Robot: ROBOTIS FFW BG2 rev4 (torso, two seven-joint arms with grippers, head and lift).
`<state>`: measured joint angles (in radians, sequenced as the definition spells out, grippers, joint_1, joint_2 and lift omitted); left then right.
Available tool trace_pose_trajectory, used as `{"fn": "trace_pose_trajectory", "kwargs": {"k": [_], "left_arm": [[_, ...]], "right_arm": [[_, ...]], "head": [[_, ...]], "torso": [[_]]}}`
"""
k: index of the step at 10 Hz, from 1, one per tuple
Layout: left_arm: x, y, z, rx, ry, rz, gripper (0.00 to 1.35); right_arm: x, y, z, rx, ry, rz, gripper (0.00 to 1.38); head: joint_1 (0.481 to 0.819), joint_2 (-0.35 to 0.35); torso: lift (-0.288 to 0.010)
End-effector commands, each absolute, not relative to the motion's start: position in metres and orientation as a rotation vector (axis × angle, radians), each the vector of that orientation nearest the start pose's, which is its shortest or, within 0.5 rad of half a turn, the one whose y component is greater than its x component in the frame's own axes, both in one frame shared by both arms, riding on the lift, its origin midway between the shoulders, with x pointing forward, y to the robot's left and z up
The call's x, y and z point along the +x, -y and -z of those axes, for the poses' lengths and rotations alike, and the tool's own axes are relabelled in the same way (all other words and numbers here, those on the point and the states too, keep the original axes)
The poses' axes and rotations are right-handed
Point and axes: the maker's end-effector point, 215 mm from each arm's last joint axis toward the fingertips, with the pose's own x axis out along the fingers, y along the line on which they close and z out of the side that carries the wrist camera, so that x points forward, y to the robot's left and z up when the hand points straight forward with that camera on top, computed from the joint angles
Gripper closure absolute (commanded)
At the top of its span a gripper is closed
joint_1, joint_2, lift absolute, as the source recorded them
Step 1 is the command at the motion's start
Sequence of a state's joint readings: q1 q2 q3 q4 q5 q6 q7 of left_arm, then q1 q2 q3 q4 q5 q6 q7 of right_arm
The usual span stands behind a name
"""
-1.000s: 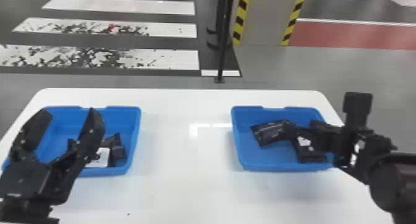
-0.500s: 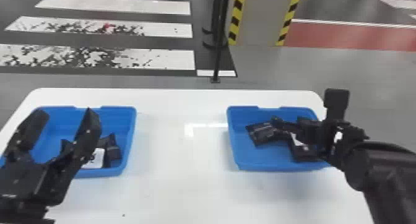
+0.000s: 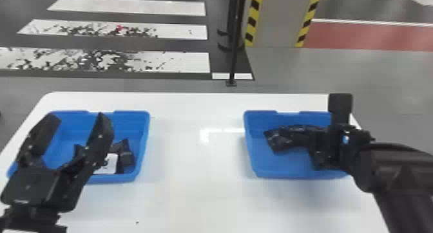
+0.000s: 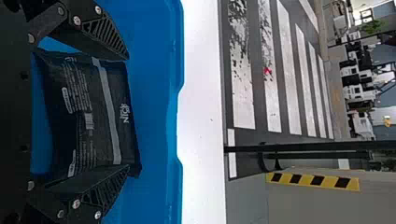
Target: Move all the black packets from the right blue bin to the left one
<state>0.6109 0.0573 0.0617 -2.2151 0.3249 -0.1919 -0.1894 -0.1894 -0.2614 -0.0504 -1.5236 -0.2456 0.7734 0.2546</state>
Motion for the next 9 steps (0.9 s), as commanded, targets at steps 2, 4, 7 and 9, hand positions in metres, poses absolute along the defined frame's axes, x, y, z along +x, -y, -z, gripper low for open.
{"fn": "trace_pose_trajectory", "kwargs": {"k": [2, 4, 7, 9], "left_arm": [[0.408, -0.234, 0.224, -0.217, 0.252, 0.151, 0.18], [0.408, -0.235, 0.223, -0.219, 0.257, 0.150, 0.18], [0.407, -0.237, 0.224, -0.215, 0.256, 0.145, 0.18], [0.407, -0.239, 0.226, -0.214, 0.251, 0.142, 0.18]], "right_arm": [[0.599, 0.279, 0.469, 0.059, -0.682, -0.227, 0.22], [0.594, 0.281, 0.480, 0.048, -0.733, -0.222, 0.37], [0.591, 0.282, 0.481, 0.040, -0.750, -0.223, 1.10], [0.589, 0.282, 0.479, 0.057, -0.735, -0.226, 1.17]], "head": [[0.695, -0.064], [0.695, -0.050], [0.695, -0.052], [0.695, -0.048]], "torso": [[-0.140], [-0.140], [-0.140], [-0.140]]}}
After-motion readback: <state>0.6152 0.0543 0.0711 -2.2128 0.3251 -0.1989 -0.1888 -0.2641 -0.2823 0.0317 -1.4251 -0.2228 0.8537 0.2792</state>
